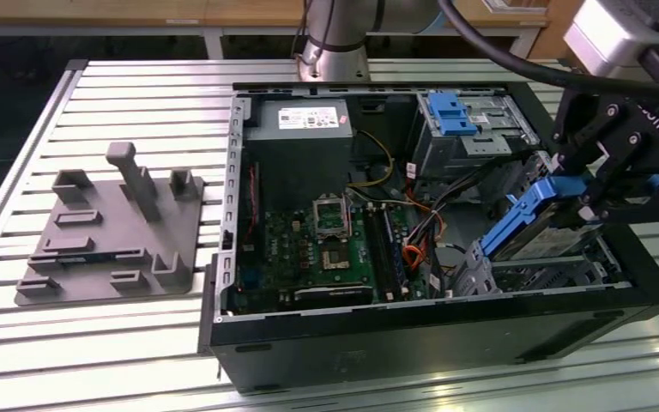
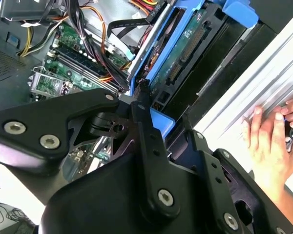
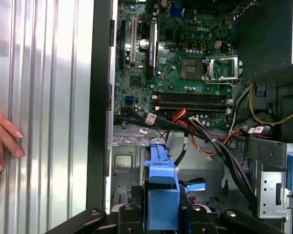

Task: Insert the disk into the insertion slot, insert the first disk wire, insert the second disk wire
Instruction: 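Insert the disk into the insertion slot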

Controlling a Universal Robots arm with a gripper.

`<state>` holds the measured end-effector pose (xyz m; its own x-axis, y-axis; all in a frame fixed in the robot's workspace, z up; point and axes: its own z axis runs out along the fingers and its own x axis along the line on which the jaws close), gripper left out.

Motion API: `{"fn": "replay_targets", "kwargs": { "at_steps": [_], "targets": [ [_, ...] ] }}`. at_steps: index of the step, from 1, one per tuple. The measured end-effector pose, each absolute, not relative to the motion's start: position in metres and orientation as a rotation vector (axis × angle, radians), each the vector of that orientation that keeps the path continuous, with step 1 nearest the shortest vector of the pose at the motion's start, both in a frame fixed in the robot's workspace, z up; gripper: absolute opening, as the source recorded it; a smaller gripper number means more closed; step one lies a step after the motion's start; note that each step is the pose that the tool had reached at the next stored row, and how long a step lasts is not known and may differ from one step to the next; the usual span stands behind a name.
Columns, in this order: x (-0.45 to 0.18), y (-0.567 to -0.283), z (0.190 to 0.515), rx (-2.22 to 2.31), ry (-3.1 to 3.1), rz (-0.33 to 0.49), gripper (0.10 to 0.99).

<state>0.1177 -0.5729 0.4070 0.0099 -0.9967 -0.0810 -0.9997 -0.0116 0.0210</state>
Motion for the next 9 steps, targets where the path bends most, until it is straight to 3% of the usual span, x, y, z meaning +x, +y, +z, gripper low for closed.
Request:
{"fn": "replay_targets", "kwargs": {
  "at_steps": [4,6,9],
  "targets": [
    [0.1178,-0.5729,0.4053,-2.202,2.178,0.112,0.373],
    [0.1178,-0.5729,0.4053,-2.202,2.178,0.112,0.494],
    [0.1178,-0.5729,0.4053,-2.202,2.178,0.112,0.557]
  ]
}}
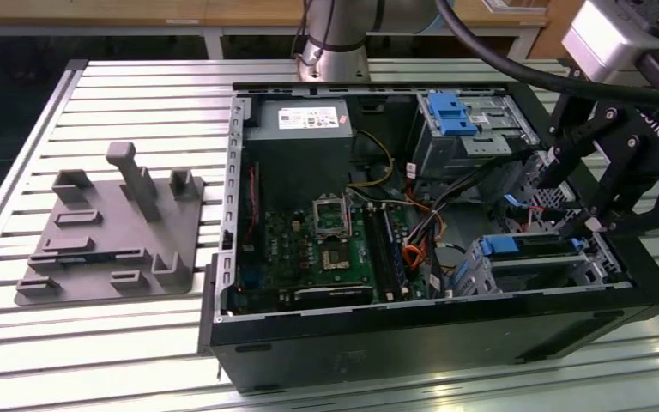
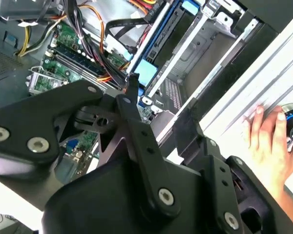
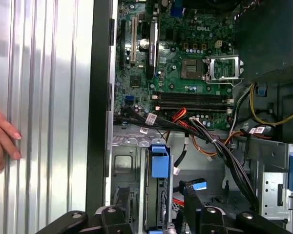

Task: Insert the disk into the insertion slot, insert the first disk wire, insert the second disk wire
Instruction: 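Insert the disk into the insertion slot, then insert the first disk wire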

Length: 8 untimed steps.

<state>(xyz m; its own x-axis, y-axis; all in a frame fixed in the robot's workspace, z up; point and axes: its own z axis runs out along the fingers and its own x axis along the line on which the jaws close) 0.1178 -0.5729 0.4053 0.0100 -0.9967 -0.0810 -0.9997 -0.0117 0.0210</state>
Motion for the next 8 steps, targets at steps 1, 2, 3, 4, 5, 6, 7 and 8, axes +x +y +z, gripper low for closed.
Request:
{"fn": "replay_targets", "kwargs": {
  "at_steps": [1,2,3,4,5,6,7,8],
  "targets": [
    [0.1178,-0.5729,0.4053,-2.202,2.178,0.112,0.557],
    [0.1178,-0.5729,0.4052,-2.202,2.178,0.112,0.557],
    [0.1178,-0.5729,0.4052,-2.202,2.178,0.112,0.557],
    [0.1178,-0.5729,0.4052,-2.202,2.178,0.112,0.557],
    [0.1178,-0.5729,0.4049,-2.202,2.178,0.112,0.557],
    [0.1178,-0.5729,0.4047,-2.202,2.178,0.112,0.557],
    [0.1178,-0.5729,0.4047,-2.202,2.178,0.112,0.557],
    [0.1178,-0.5729,0.4046,-2.202,2.178,0.112,0.557]
  ]
}}
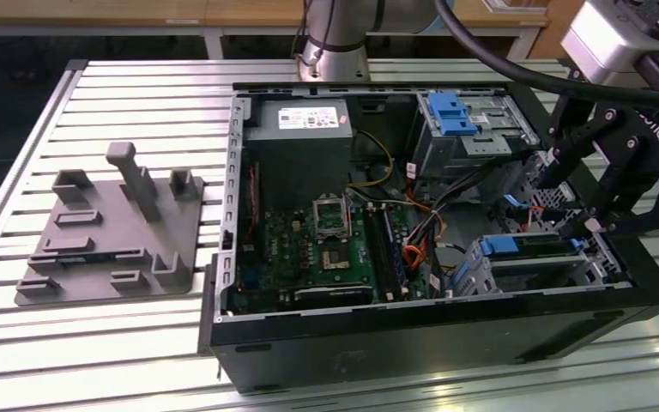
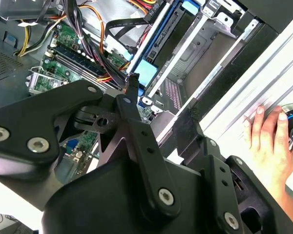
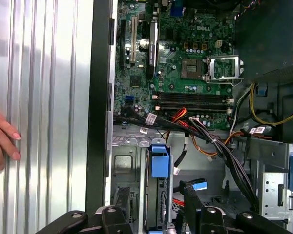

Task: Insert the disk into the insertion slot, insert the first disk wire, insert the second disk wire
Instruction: 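Insert the first disk wire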

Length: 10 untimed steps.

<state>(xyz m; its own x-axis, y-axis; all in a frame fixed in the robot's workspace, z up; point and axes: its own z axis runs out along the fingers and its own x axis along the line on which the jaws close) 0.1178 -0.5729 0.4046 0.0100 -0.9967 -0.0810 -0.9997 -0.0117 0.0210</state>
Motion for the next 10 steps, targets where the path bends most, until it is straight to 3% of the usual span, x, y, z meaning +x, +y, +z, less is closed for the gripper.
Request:
{"fn": "replay_targets", "kwargs": {
  "at_steps": [10],
  "targets": [
    [0.1178,-0.5728,0.4042,-2.205,2.181,0.107,0.557]
  ]
}}
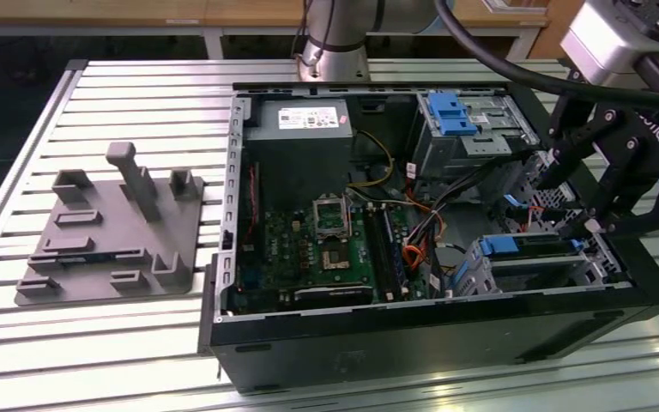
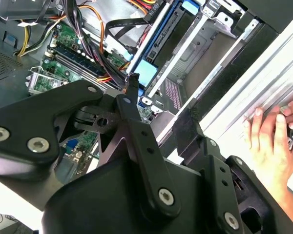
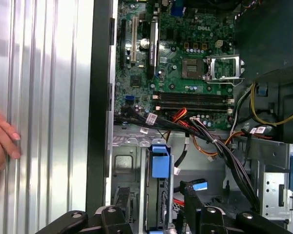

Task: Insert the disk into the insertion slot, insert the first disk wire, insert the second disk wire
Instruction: 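Insert the first disk wire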

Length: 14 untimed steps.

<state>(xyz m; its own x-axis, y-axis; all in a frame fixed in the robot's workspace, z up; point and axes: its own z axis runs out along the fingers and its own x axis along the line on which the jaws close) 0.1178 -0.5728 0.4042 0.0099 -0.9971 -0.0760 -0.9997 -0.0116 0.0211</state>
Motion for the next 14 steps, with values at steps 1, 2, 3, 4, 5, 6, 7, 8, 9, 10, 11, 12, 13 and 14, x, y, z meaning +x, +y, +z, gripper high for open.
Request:
{"fn": "replay_targets", "kwargs": {
  "at_steps": [1,2,3,4,5,6,7,8,9,10,11,12,13,14],
  "targets": [
    [0.118,-0.572,0.404,-2.21,2.188,0.094,0.557],
    [0.118,-0.572,0.404,-2.217,2.198,0.077,0.557],
    [0.118,-0.572,0.404,-2.225,2.208,0.059,0.557],
    [0.118,-0.571,0.404,-2.232,2.216,0.043,0.557],
    [0.118,-0.569,0.404,-2.235,2.22,0.035,0.557],
    [0.119,-0.567,0.403,-2.236,2.221,0.032,0.557],
    [0.12,-0.565,0.403,-2.237,2.221,0.032,0.557],
    [0.122,-0.564,0.402,-2.237,2.222,0.032,0.557],
    [0.125,-0.563,0.401,-2.237,2.222,0.033,0.557],
    [0.128,-0.563,0.4,-2.238,2.222,0.034,0.557],
    [0.131,-0.562,0.399,-2.239,2.223,0.035,0.557],
    [0.135,-0.561,0.398,-2.239,2.223,0.035,0.557],
    [0.139,-0.56,0.398,-2.239,2.223,0.036,0.557],
    [0.143,-0.559,0.397,-2.239,2.223,0.036,0.557]
  ]
}}
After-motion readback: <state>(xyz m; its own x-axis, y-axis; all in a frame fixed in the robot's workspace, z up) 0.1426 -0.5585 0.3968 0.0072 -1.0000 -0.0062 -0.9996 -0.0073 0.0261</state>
